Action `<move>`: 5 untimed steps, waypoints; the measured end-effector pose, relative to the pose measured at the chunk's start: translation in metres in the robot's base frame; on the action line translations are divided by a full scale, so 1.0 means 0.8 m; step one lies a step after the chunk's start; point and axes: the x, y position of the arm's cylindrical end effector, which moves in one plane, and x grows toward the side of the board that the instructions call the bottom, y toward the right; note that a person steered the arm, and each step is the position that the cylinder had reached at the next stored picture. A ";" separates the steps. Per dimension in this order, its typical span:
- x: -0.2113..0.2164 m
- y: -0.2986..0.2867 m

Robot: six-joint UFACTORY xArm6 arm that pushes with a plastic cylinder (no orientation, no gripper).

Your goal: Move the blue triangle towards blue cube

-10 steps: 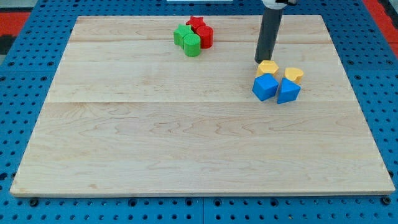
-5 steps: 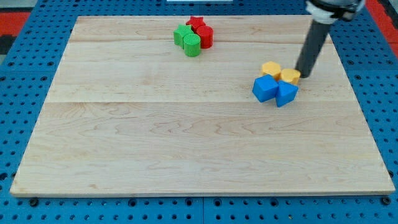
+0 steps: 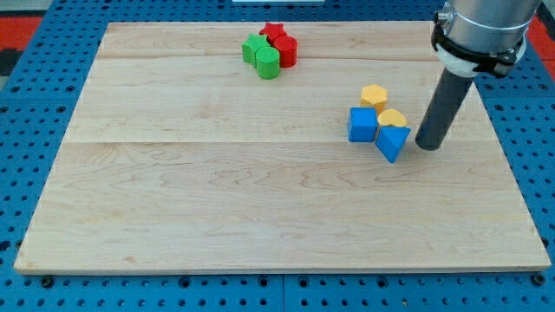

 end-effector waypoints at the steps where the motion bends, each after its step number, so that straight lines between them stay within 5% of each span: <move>1: -0.010 -0.107; 5: -0.030 -0.303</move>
